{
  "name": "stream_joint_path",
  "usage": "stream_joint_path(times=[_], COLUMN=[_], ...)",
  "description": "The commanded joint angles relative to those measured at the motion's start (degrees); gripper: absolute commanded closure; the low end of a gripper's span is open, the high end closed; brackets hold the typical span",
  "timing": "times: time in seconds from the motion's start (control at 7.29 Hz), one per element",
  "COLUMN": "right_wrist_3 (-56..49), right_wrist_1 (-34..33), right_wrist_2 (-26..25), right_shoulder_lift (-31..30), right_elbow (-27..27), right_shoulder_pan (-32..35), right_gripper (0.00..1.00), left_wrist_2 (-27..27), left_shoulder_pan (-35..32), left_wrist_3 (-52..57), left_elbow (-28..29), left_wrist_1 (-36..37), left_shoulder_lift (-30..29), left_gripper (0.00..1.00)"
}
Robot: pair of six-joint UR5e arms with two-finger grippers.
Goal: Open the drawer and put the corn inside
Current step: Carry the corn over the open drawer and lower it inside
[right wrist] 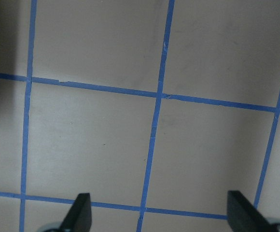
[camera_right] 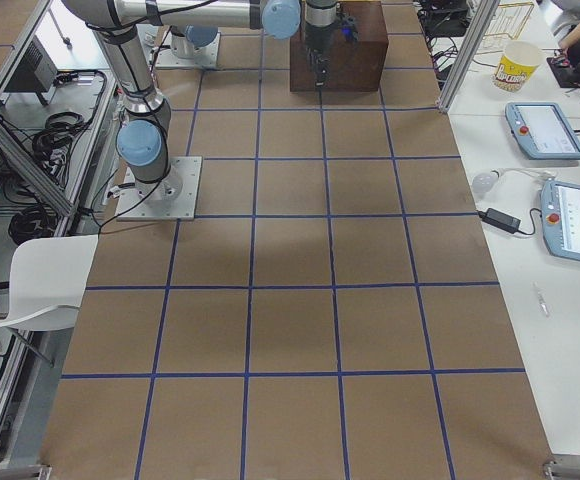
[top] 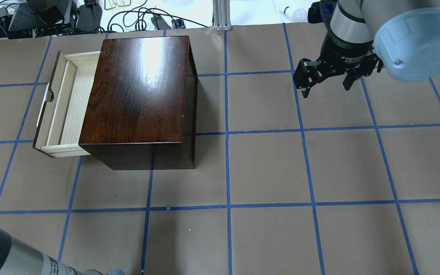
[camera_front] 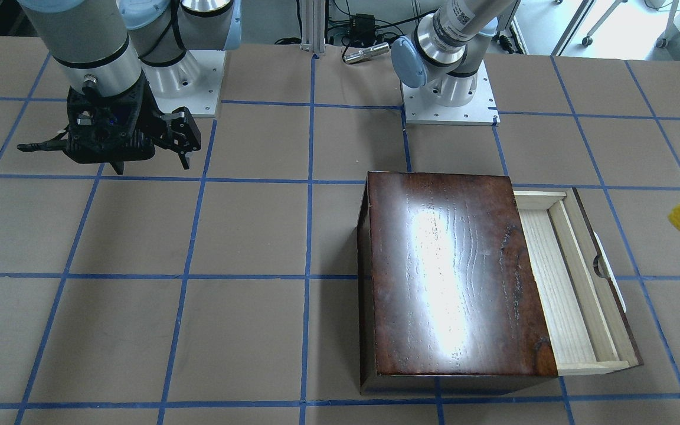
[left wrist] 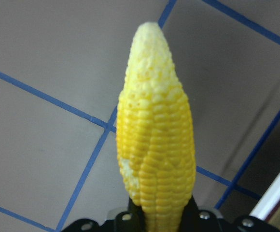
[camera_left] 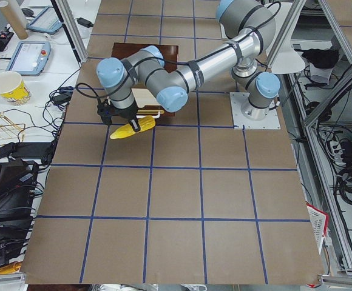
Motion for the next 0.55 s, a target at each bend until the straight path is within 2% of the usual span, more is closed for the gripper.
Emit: stream_joint_path(times=[0.0,0.41], right_wrist_3=[0.0,0.0], right_wrist_1=[0.0,0.0], right_wrist_2=[0.1,0.1], right_shoulder_lift=[0.0,0.0], right_elbow=[0.0,0.0], right_shoulder_pan=[0.0,0.0], right_gripper=[0.0,0.0], left_wrist_2=[0.8,1.3], left_shoulder_pan=[-7.0,-12.6], left_wrist_3=[3.8,9.1], left_elbow=[0.4,-3.4], left_wrist_1=[-2.2,-2.0], left_shoulder_lift=[3.1,4.3], left_gripper=[1.0,1.0])
